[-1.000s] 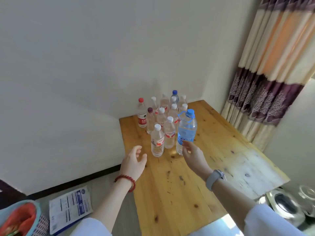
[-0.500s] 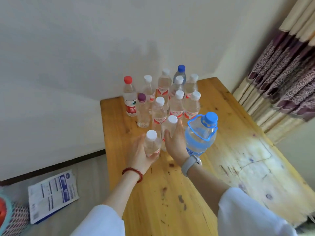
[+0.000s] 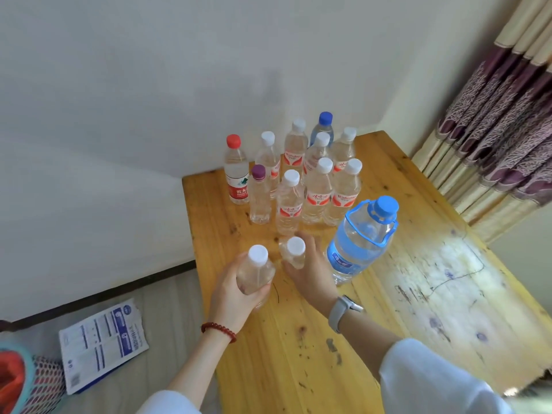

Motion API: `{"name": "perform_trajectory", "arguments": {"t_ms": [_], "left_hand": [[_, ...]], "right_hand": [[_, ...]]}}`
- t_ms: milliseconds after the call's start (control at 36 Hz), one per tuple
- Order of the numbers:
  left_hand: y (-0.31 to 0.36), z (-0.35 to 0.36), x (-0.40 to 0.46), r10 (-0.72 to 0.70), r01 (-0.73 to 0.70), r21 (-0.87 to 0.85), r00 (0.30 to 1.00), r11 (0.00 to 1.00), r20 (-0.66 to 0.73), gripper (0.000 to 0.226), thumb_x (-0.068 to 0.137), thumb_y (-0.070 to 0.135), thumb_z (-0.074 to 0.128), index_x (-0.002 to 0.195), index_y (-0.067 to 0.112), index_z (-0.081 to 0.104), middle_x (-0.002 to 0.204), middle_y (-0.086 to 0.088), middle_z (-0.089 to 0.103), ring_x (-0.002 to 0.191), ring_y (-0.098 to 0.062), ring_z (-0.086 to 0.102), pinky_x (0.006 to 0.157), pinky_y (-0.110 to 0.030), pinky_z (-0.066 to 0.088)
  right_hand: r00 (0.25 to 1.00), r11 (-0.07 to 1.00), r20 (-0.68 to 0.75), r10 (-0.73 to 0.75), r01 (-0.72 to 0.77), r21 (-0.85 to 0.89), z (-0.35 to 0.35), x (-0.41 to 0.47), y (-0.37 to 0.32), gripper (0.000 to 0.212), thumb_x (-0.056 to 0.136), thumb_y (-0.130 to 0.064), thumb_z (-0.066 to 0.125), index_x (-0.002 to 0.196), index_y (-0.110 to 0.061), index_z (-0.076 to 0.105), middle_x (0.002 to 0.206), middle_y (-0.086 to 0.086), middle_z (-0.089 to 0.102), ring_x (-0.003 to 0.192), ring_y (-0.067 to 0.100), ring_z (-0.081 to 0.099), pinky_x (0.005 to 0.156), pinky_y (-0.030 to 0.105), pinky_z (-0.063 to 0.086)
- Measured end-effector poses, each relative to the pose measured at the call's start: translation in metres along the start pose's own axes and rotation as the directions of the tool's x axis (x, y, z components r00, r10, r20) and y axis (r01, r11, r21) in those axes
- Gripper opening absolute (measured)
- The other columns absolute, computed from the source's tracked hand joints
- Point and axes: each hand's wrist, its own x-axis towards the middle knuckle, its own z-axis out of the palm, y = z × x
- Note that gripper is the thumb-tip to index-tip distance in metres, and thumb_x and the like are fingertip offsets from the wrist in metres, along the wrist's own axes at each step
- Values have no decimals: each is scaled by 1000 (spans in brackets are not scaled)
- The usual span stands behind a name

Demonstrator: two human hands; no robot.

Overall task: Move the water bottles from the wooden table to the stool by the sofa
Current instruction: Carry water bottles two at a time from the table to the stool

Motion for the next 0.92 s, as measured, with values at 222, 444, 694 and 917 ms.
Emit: {"name": "perform_trajectory", "arguments": {"t_ms": [222,444,694,917], "left_hand": [[14,-33,-57,151,-146,-119,988,982,36,68,58,44,76,107,62,33,114,27,45,102,-1,48,75,-14,42],[65,-20,-125,340,-269,-301,915,915,216,60,66,58,62,118,52,33,117,25,45,107,11,44,82,-1,35],[174,62,-235,448,-140,-529,730,837,516,90,56,78,53,128,28,31,133,-3,43,119,-15,46,90,-20,43],[279,155,-413,597,-144,-599,416,788,686,93,50,79,51,122,20,44,119,0,54,105,-14,55,89,-26,43]], "right_hand": [[981,964,-7,196,-191,185,-22,-117,1,45,74,-30,65,107,-30,36,96,-7,59,87,11,59,69,19,46],[908,912,-247,339,-253,324,-85,-240,-11,33,79,-14,67,99,-21,42,92,-4,61,81,6,61,73,30,50],[739,944,-602,302,-141,300,-216,-369,-23,17,76,-32,61,91,-32,54,79,-21,65,73,-11,59,63,3,41],[257,864,-829,497,-52,501,-320,-531,13,78,63,-68,46,97,3,53,78,8,49,68,17,47,63,26,43]]}}
